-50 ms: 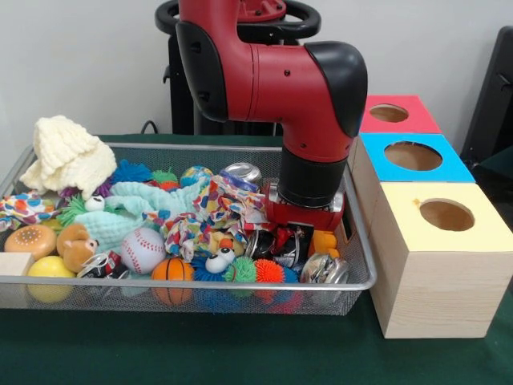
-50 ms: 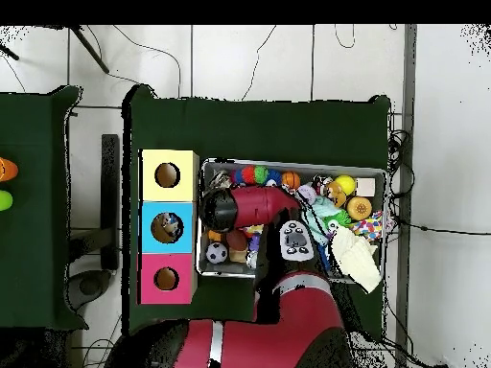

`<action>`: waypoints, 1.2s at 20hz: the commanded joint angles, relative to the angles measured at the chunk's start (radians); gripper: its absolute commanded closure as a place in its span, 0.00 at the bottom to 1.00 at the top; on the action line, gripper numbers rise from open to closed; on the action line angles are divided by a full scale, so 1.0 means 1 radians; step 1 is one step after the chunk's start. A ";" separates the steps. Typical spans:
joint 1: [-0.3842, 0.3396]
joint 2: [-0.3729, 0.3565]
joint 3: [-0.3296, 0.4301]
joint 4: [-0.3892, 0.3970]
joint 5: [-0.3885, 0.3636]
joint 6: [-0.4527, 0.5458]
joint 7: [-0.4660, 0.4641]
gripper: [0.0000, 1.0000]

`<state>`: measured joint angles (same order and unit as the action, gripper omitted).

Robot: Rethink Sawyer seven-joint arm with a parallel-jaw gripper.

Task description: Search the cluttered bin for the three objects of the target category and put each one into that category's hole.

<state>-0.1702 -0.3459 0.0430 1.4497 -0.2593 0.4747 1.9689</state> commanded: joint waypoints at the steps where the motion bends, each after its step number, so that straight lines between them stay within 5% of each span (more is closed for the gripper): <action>1: -0.058 0.330 0.039 -0.181 -0.036 -0.258 0.090 1.00; 24: -0.034 0.408 -0.033 -0.321 -0.040 -0.261 0.196 1.00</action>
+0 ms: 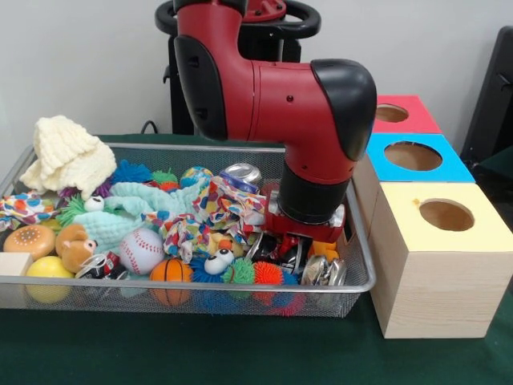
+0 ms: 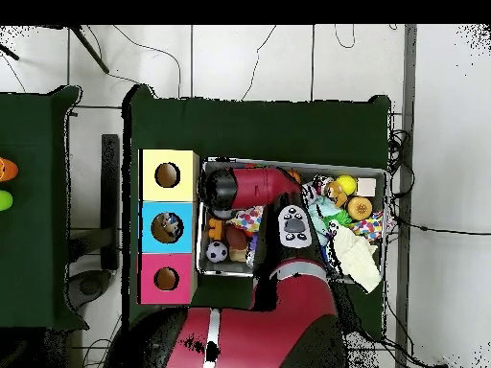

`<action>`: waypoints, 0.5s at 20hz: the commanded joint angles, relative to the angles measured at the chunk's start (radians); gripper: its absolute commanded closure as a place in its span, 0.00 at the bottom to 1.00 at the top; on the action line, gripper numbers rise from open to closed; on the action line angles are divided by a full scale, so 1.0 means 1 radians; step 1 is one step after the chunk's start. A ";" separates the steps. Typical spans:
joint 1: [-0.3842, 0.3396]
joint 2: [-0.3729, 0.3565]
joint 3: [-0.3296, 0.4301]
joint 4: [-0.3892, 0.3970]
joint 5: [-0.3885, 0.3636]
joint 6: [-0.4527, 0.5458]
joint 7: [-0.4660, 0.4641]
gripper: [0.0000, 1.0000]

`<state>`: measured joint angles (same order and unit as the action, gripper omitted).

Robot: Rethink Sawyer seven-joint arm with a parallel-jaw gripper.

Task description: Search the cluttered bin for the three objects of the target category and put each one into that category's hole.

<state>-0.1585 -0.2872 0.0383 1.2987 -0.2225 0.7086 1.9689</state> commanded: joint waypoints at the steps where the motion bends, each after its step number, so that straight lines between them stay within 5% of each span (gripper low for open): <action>1: -0.039 0.353 -0.038 -0.177 -0.081 -0.501 0.202 1.00; 5: -0.015 0.366 -0.073 -0.190 -0.088 -0.537 0.236 1.00; 6: -0.007 0.371 -0.086 -0.193 -0.087 -0.557 0.245 0.00; 10: -0.009 0.375 -0.088 -0.190 -0.087 -0.582 0.240 0.00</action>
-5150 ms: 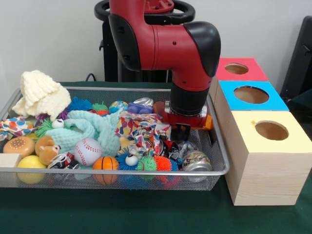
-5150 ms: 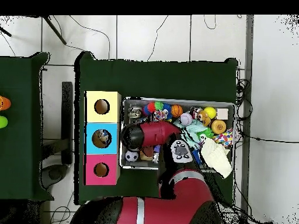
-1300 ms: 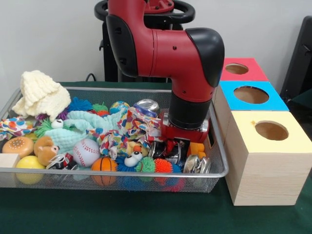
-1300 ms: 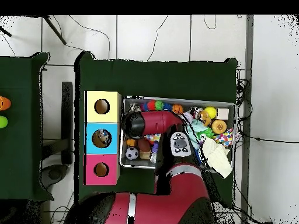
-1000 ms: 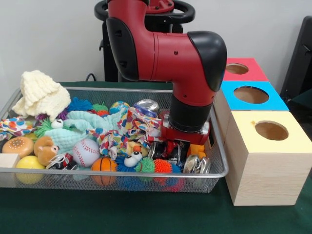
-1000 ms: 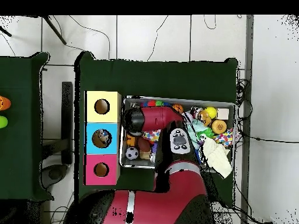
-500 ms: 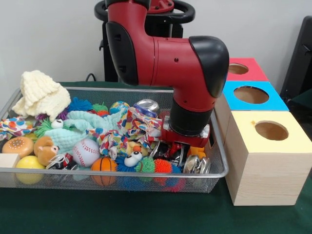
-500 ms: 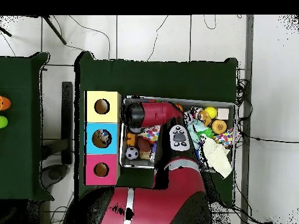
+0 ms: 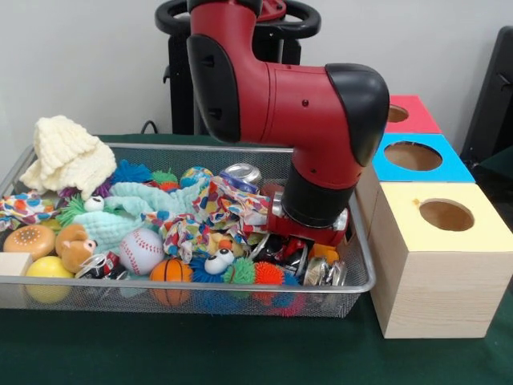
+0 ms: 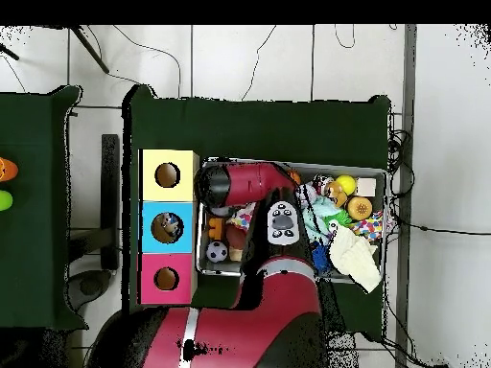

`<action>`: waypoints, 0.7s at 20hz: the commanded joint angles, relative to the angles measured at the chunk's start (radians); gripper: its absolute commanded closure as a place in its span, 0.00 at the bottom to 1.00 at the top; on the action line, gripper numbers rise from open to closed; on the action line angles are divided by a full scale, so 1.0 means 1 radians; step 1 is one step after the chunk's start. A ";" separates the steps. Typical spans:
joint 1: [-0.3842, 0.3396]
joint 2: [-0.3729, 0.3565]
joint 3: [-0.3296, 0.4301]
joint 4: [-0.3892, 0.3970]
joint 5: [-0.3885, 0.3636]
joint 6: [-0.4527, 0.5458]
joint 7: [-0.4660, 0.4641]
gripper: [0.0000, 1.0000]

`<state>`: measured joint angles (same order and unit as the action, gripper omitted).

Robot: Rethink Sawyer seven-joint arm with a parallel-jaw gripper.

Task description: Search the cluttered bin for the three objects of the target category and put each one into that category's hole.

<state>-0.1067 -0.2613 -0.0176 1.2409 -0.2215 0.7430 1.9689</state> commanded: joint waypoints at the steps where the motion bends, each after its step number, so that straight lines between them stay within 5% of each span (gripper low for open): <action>1: -0.059 0.350 -0.034 -0.131 -0.087 -0.623 0.240 0.00; 14: -0.038 0.350 -0.068 -0.096 -0.056 -0.689 0.257 0.00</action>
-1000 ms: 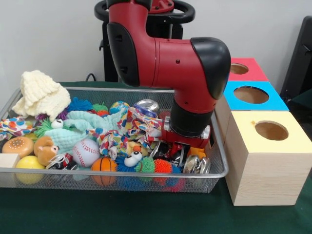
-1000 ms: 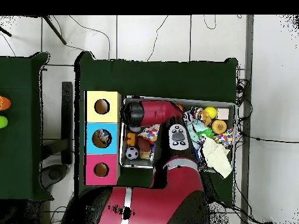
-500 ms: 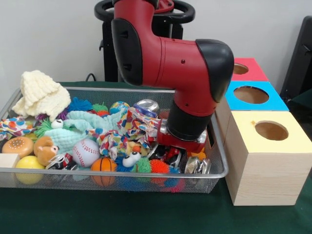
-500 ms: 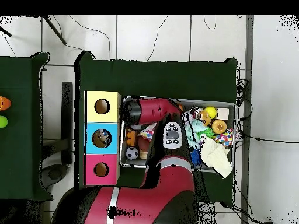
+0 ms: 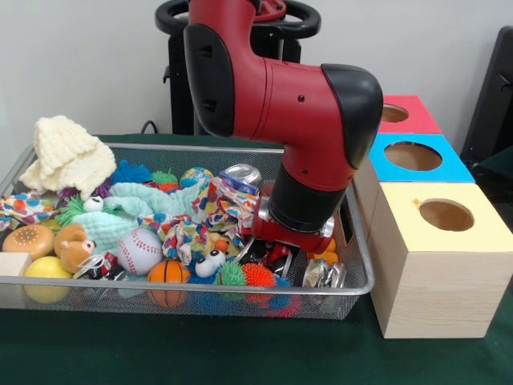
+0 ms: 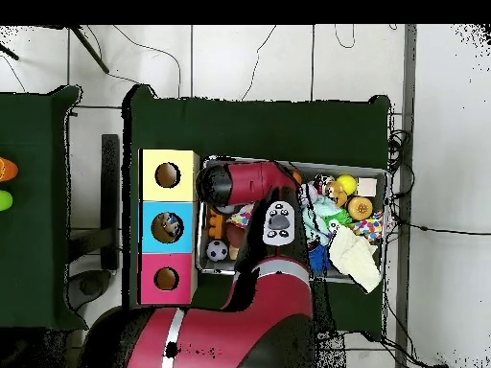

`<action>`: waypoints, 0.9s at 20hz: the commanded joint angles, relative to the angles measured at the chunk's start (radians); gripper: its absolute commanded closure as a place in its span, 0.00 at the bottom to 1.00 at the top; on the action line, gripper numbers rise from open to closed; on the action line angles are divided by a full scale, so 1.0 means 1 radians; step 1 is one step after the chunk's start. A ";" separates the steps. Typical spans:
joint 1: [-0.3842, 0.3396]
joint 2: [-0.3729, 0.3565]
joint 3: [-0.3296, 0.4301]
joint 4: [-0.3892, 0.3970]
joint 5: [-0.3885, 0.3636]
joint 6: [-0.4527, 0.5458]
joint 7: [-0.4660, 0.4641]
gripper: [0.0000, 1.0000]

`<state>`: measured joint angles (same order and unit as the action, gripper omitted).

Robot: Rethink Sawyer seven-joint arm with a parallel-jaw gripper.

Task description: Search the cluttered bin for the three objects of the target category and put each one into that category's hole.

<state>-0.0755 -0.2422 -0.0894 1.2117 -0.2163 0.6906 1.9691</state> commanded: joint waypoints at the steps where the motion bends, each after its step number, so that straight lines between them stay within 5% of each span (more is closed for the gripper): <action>1: -0.071 0.328 0.007 -0.062 -0.060 -0.637 0.252 0.00; 18: -0.109 0.245 0.066 0.020 -0.043 -0.474 0.153 0.00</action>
<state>-0.0726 -0.2423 -0.0984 1.2175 -0.2022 0.6813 1.9691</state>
